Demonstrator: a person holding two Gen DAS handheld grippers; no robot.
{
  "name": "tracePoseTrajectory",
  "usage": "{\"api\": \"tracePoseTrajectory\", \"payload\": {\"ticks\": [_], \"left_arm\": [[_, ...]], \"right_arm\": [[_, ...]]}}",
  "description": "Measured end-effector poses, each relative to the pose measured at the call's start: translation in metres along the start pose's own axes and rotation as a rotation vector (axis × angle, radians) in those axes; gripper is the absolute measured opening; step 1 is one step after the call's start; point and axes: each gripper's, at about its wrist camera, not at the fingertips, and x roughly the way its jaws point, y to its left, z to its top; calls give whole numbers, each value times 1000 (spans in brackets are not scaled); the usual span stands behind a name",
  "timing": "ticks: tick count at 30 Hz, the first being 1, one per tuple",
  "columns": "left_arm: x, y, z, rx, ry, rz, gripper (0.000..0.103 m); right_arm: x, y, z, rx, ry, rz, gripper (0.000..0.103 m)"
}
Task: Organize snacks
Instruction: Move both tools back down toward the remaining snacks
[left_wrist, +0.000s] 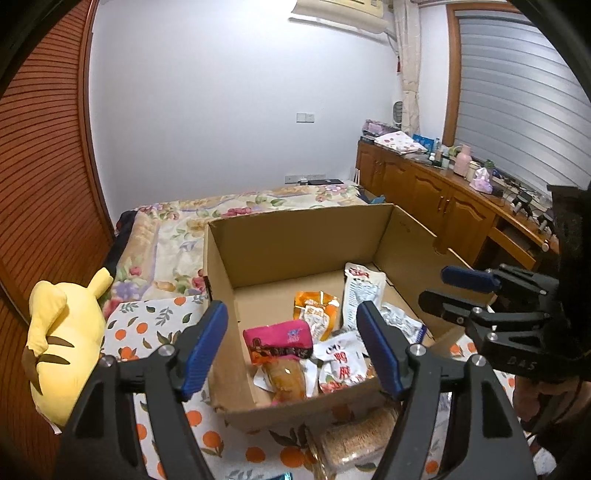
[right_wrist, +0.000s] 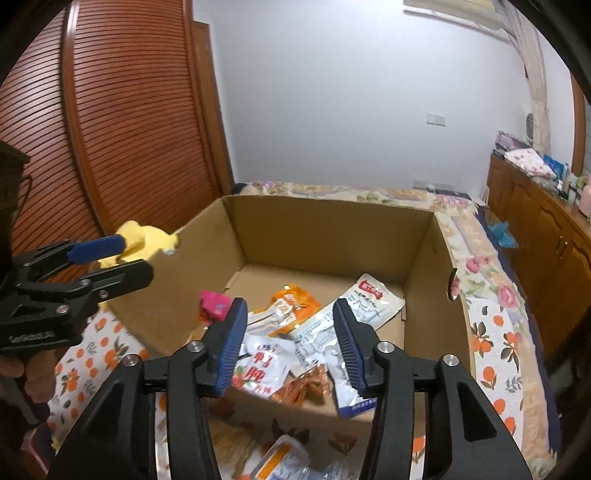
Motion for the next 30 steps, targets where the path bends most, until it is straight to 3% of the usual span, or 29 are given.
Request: {"api": "tracePoseTrajectory", "payload": {"ticks": [6,14,30], "left_arm": [[-27,-9,-9,30,-37,-20,75],[-59,-19,-16,35,-84,-66,83],[-55,-33,-69,24,-25,-108,83]], "right_arm": [[-32,9,-13,-41,-31,18,62],[-50,8,-43,-43,-5,29,67],[-21,-7,-112,9,154,11,67]]}}
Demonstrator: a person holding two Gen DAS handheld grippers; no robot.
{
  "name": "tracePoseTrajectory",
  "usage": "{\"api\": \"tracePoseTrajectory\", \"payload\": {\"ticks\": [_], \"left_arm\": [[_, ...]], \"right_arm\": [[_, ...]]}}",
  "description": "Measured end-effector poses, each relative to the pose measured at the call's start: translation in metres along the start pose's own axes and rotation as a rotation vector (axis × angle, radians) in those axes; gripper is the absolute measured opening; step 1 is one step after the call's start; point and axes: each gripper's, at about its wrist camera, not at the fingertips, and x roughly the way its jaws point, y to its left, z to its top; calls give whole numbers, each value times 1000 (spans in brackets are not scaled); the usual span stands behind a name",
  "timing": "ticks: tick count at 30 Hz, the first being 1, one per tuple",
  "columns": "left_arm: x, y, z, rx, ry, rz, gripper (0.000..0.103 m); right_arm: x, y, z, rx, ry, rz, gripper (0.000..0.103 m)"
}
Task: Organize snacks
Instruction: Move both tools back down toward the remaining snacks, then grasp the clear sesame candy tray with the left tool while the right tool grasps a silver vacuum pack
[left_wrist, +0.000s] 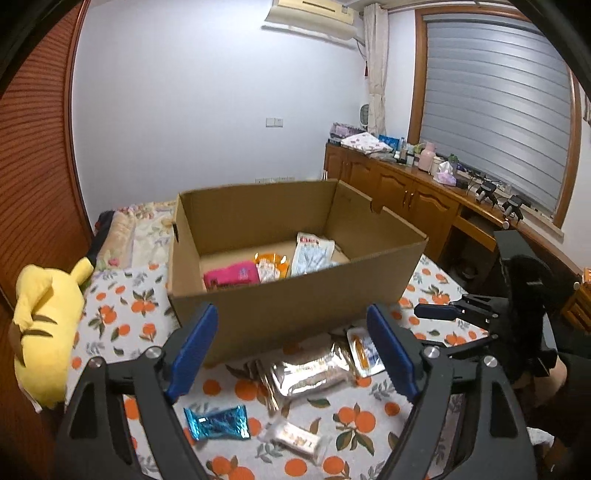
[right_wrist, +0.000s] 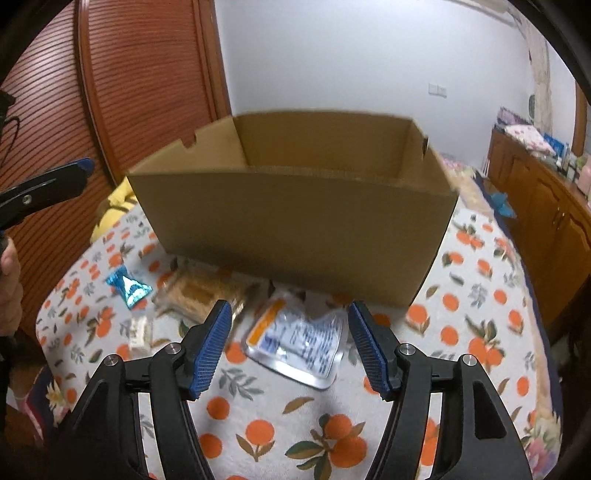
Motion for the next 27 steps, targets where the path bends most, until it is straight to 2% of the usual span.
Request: {"api": "tracePoseTrajectory", "payload": {"ticks": [14,21,27], "left_arm": [[38,0,-41,-35,97,5,83],[53,1,-51,-50,137,15,83],[58,1,-57,-55,151,13,83]], "right_arm": [[47,-9,-3,66,107,-17,67],[52,-8,1,48,106,-61,68],[55,-5,-2,2,101,-124,74]]}}
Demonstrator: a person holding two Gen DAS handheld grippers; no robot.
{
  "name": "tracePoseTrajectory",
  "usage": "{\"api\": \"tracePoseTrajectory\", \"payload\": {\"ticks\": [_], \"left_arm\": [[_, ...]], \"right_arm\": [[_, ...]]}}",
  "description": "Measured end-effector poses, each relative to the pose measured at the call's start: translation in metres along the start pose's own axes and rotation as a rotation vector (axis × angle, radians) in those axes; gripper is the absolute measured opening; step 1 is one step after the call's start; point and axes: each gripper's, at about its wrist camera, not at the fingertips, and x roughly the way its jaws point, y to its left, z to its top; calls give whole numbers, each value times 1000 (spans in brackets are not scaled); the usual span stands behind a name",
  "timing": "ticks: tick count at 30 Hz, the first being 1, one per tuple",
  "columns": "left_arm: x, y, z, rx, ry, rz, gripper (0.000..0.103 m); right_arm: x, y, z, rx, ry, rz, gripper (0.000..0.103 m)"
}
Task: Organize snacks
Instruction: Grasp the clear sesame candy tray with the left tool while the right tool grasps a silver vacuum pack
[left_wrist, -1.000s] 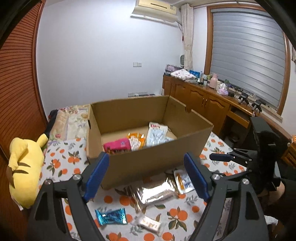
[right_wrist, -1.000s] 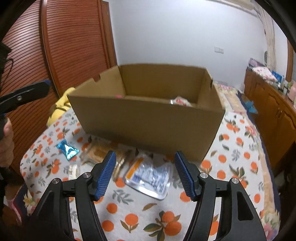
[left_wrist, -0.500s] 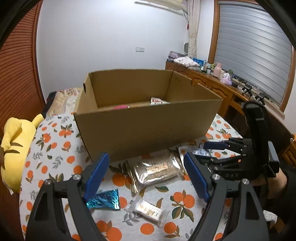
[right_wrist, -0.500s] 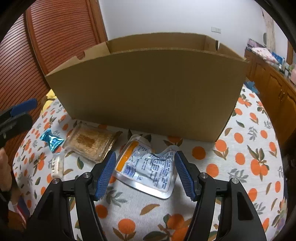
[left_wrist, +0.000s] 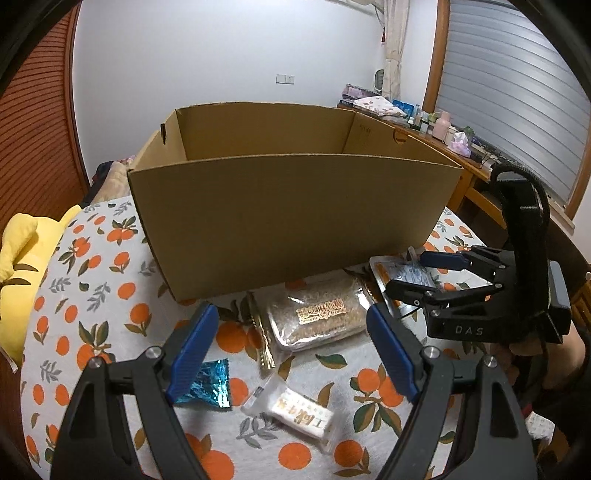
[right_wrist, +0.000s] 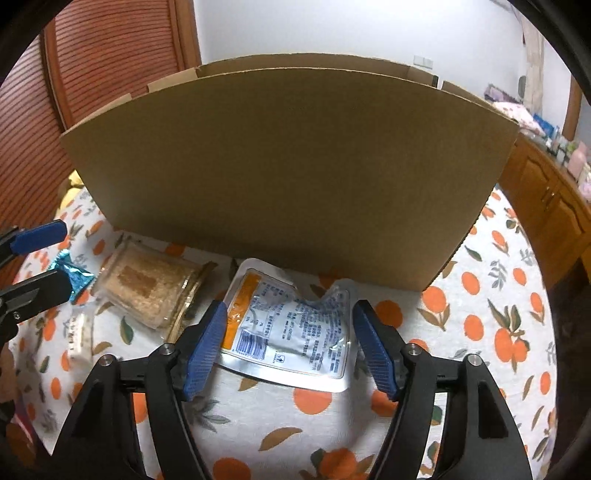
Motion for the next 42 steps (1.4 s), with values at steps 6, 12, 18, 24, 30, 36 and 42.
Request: {"api": "tracePoseTrajectory", "payload": {"ticks": [6,12,18,24,30,36,42], "left_arm": [[6,0,0,-2,9,2,83],[18,0,-1,-14,35,3,83],[33,-2,3,-37,67,-9,83],[46,-9,8,-32,94,-8,83],[61,-17,12,-32,133,6,83],[73,-27,16,-12,160,34,93],[84,-38,17,34,187,74,99]], "right_arm": [[10,-13,0,45,33,16,78],[12,-11,1,18,33,14,79],[10,-7,1,-17,35,27,72],[2,-9,-4,-24,22,32,55],[-8,-15,-13,-18,15,52,54],[-24,-18,-29,-24,-1,50,54],[-32,-24,-36,-4,-15,54,48]]}}
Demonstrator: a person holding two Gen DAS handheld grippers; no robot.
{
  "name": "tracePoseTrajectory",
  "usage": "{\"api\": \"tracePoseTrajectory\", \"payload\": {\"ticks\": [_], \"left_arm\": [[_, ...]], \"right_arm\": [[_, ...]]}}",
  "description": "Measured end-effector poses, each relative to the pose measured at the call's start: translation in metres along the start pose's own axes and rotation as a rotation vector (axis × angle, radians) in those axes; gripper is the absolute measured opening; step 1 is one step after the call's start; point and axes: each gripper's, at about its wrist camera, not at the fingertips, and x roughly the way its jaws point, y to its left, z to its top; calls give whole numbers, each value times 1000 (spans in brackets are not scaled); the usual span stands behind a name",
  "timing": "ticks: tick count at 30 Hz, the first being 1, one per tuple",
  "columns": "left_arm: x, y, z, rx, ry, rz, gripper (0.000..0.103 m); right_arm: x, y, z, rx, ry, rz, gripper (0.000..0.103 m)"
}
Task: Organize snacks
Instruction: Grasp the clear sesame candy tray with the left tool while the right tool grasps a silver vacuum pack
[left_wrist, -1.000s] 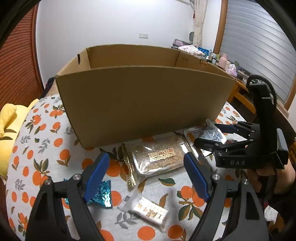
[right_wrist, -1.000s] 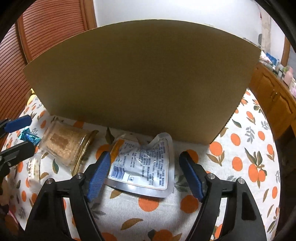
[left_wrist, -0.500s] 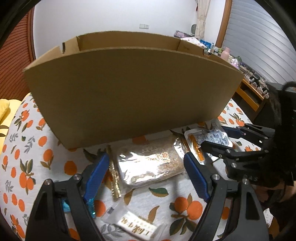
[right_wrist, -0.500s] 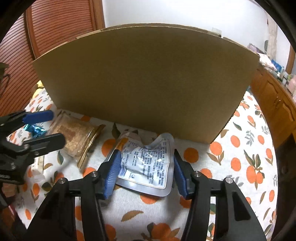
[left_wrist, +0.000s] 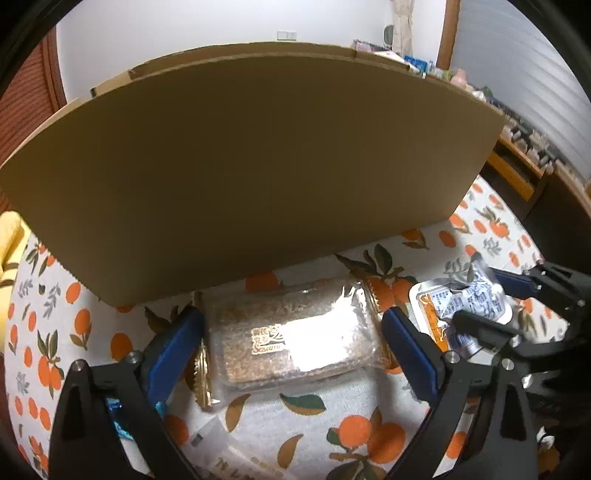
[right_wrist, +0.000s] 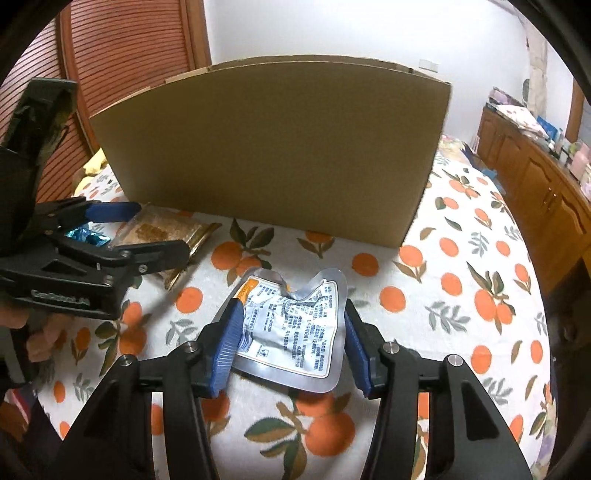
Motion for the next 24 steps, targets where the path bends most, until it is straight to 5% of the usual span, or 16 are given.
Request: {"api": "tracePoseTrajectory", "payload": {"ticks": [10,15,24], "left_arm": [[13,0,3,-20,48,-22,103],[7,1,1,-21,30,-26,84],[-4,11,-2,-33,13,-72,82]], "right_arm": [[3,-4,4,30,6,38,47],[4,-8,4,43,11,51,51],[15,9,9,-12,46,18,69]]}}
